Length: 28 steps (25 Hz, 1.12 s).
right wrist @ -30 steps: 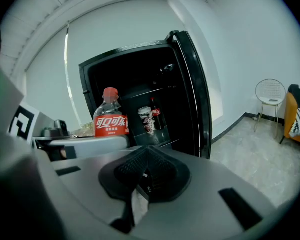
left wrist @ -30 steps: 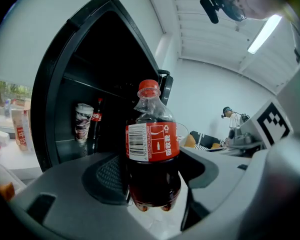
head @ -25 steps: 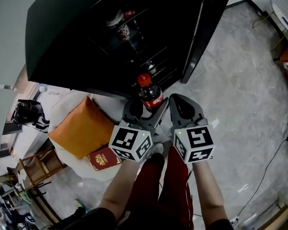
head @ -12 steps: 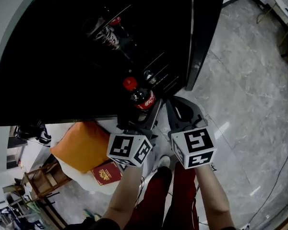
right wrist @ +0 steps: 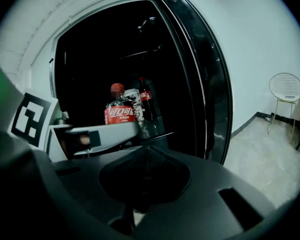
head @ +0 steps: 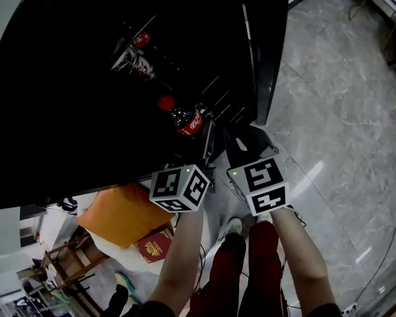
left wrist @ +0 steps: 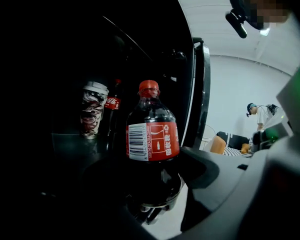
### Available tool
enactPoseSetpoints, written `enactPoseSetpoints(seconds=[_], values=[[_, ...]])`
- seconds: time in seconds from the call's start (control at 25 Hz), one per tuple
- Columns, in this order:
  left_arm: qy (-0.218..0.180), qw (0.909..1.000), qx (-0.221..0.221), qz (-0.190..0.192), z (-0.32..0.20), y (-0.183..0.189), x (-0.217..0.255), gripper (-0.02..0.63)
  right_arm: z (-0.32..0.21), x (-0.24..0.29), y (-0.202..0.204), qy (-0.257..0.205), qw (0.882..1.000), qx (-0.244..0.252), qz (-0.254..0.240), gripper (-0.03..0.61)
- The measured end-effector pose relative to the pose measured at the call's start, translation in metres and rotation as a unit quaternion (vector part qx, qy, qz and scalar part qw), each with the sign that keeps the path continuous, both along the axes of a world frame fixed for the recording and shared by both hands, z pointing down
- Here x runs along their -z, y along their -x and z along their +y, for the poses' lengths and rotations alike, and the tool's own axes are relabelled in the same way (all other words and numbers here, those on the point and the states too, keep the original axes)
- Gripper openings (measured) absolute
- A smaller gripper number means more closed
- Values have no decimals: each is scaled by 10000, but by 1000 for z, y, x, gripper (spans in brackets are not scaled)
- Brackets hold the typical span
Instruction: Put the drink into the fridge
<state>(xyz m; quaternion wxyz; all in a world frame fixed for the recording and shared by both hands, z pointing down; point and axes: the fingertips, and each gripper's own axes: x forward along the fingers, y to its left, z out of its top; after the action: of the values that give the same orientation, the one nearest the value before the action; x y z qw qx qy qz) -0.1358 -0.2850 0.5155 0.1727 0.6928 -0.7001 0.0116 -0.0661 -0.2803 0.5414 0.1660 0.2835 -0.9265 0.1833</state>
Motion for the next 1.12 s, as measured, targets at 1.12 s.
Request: enactPoseSetpoints(seconds=[1.12], values=[[-87, 9971, 483, -575, -105, 68, -3, 314, -59, -19, 54, 26, 9996, 210, 190, 17]])
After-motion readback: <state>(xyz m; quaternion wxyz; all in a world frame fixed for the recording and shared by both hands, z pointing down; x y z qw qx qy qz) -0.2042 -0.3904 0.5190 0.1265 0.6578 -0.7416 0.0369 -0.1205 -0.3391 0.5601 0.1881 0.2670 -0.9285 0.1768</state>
